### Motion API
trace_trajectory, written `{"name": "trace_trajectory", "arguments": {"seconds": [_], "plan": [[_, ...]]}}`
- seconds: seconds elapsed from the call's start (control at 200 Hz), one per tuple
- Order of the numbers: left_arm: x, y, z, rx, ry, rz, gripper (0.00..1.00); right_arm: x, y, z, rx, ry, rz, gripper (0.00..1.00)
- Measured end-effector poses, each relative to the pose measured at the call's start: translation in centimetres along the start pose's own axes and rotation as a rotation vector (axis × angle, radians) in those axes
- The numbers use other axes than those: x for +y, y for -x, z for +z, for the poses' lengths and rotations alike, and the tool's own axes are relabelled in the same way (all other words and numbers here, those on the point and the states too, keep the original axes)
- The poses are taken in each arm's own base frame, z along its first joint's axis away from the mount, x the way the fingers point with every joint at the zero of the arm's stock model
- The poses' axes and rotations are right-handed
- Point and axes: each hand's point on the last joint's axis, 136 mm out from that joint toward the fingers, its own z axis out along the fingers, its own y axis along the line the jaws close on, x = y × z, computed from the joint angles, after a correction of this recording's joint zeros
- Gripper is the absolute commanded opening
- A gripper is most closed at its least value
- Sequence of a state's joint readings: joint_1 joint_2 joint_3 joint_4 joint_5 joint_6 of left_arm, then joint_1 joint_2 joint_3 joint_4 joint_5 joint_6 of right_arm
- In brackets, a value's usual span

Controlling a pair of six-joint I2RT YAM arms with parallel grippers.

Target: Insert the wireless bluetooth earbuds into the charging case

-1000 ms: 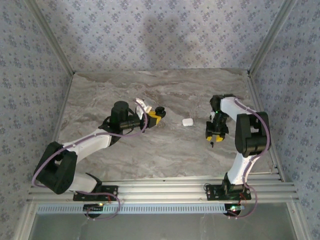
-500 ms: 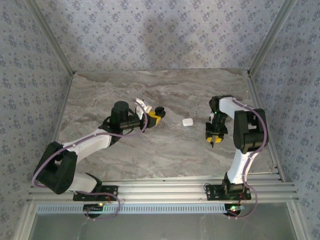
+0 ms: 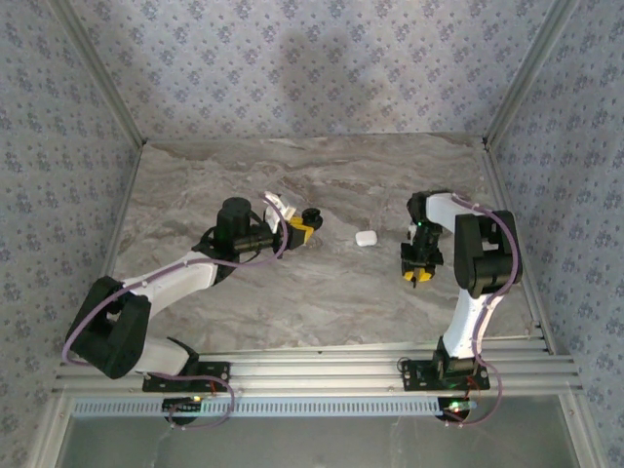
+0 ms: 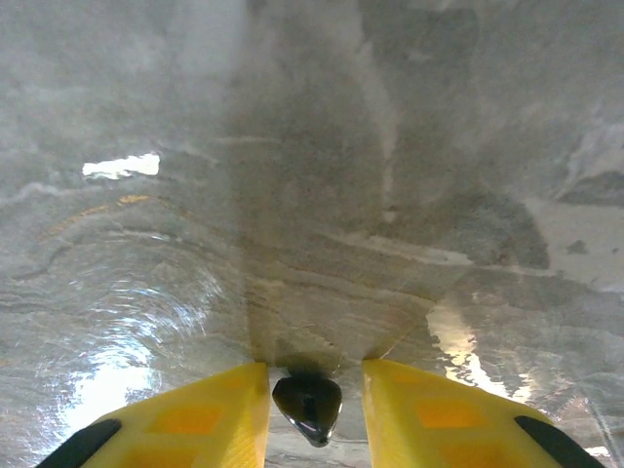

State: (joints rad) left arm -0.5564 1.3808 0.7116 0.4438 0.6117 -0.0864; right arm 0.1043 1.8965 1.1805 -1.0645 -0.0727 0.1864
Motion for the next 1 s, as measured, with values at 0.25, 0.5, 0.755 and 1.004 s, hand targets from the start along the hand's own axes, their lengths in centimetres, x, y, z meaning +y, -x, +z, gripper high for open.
{"name": "trace_trajectory", "arguments": {"seconds": [0.25, 0.5, 0.755, 1.004], "plan": [[0.0, 0.0, 0.0, 0.000, 0.000, 0.000, 0.15, -0.2, 0.0, 0.0, -0.011, -0.008, -0.001, 0.24], [0.0, 0.0, 0.0, 0.000, 0.000, 0.000, 0.14, -0.1, -0.2, -0.3, -0.065, -0.007, -0.005, 0.22], [-0.2, -0.3, 0.2, 0.008, -0.007, 0.014, 0.14, 1.5, 0.0, -4.0, -0.254, 0.028, -0.043, 0.22], [-0.7, -3.0, 2.7, 0.076, -0.054, -0.011, 0.14, 5.4, -0.3, -10.3, -0.525, 0.141, -0.160, 0.22]]}}
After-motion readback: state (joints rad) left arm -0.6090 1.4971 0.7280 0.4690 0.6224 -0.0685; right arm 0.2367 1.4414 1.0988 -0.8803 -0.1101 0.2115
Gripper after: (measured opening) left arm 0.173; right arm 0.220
